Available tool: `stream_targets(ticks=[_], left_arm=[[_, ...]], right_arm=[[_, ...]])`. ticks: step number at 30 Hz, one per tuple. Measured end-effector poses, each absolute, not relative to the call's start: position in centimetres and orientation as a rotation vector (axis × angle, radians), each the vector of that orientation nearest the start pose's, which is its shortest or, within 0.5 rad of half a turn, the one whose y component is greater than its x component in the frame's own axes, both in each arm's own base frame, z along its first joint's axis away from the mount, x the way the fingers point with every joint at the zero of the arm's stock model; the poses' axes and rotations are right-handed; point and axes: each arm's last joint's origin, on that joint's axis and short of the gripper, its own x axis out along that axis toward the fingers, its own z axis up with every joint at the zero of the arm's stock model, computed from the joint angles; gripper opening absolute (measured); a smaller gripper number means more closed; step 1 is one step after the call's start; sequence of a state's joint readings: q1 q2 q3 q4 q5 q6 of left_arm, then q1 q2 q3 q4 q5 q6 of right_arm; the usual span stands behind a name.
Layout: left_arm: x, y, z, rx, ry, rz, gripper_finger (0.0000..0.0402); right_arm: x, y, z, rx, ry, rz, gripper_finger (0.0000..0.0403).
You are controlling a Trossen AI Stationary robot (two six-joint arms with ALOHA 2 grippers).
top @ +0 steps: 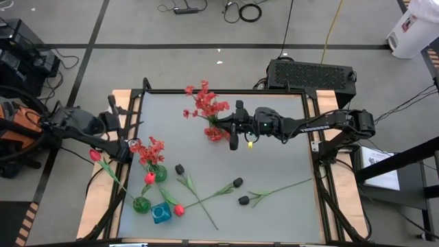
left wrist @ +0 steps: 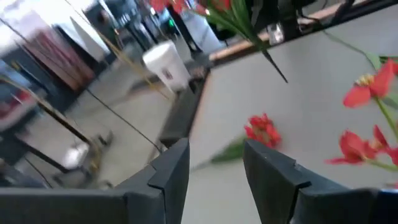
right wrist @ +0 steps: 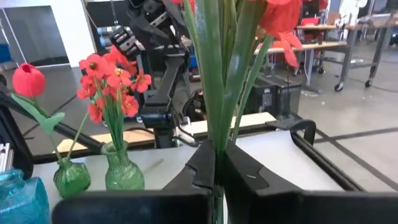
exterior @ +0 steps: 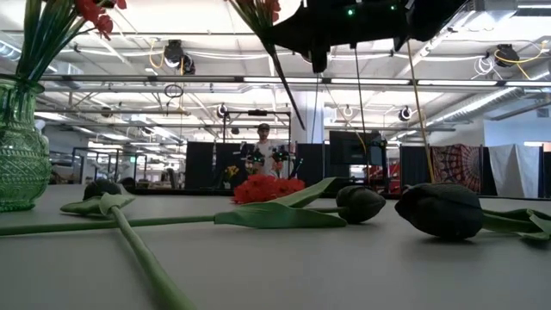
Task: Sort flowers into vase by color
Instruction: Put the right orange flowers into the top green vase
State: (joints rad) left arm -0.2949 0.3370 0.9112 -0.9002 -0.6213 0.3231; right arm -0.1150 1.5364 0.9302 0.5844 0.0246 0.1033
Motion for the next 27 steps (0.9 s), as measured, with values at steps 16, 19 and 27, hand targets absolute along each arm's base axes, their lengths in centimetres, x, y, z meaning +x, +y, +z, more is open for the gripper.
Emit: stream_targets(ticks=[16,19,27], left_arm=[[4.0,0.4,37.8,0.496,0.033,0.251,0.0157],[4.6,0.0,38.1,0.485,0.002,0.216,0.0157],[10.1,-2.0,38.2,0.459,0.039,0.069,0.0157]], right_arm=[[34.0,-4.1,28.5,-0.078,-0.077,-0.146,0.0008],[34.1,-4.2,28.6,-0.075,-0.074,-0.146,0.0008],[34.4,-3.9,29.8,-0.071,-0.095,-0.057,0.0008]])
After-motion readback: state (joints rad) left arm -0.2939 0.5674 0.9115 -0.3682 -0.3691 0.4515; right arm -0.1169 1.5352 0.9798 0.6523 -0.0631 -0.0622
